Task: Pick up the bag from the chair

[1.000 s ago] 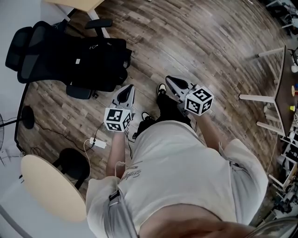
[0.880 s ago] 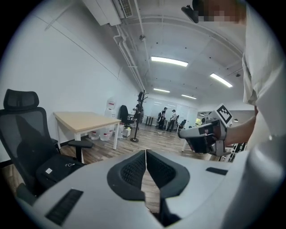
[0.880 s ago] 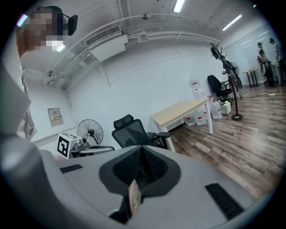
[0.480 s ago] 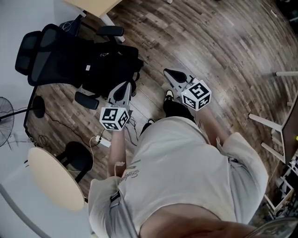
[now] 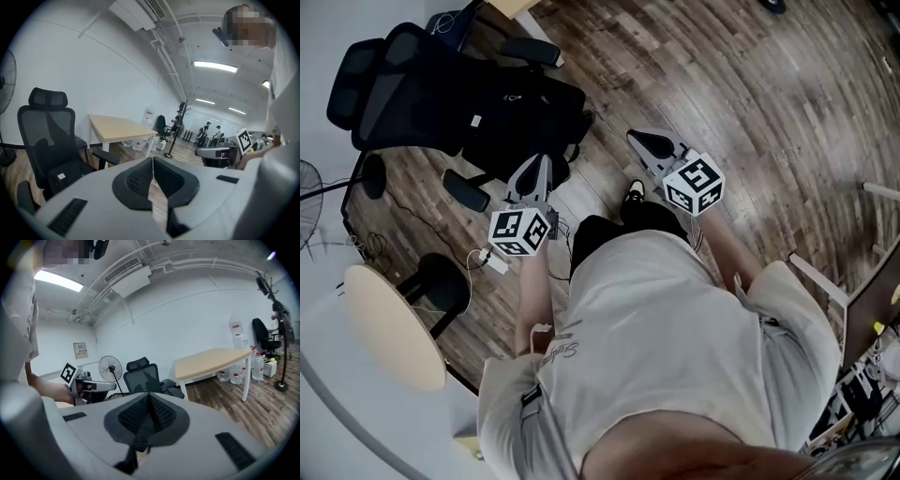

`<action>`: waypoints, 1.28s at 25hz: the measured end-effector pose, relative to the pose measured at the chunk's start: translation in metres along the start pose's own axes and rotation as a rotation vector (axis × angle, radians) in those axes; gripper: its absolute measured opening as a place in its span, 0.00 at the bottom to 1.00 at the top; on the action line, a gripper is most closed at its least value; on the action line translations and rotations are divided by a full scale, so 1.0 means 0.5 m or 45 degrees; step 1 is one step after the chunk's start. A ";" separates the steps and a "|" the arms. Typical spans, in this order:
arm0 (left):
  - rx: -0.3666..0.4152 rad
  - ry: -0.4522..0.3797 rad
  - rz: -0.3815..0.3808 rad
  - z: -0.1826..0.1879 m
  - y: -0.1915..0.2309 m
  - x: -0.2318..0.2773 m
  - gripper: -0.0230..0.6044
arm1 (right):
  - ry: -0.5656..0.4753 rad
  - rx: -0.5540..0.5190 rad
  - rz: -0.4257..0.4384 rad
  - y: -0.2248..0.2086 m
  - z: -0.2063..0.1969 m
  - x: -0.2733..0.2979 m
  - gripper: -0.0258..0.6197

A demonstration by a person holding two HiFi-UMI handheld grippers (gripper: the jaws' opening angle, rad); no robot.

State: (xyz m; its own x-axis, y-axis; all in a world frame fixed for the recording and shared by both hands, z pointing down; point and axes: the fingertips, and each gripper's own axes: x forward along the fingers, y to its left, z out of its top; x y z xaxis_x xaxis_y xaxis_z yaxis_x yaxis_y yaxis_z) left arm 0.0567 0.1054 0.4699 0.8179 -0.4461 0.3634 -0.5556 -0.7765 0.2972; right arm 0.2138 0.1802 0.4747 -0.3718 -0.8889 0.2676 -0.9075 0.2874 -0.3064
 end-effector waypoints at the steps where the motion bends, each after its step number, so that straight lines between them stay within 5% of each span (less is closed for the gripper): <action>1: 0.009 0.009 0.010 0.000 0.001 0.003 0.06 | 0.008 0.006 0.015 -0.004 0.000 0.007 0.03; 8: 0.040 0.018 0.037 0.008 0.033 0.044 0.06 | 0.105 0.017 0.102 -0.023 -0.029 0.088 0.03; 15: 0.118 0.051 -0.013 0.009 0.095 0.074 0.06 | 0.146 -0.097 0.116 -0.021 0.026 0.166 0.03; 25: 0.143 -0.037 -0.006 0.102 0.232 0.100 0.06 | 0.165 -0.185 0.149 -0.021 0.105 0.340 0.03; 32: 0.070 -0.044 0.121 0.077 0.340 0.046 0.06 | 0.217 -0.280 0.247 0.031 0.103 0.444 0.03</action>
State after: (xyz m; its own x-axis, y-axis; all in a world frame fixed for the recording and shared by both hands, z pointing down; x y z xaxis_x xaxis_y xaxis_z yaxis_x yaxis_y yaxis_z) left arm -0.0133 -0.0536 0.4948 0.7672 -0.5330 0.3567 -0.6224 -0.7530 0.2134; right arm 0.1271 -0.0310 0.4821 -0.5525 -0.7429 0.3780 -0.8300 0.5321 -0.1675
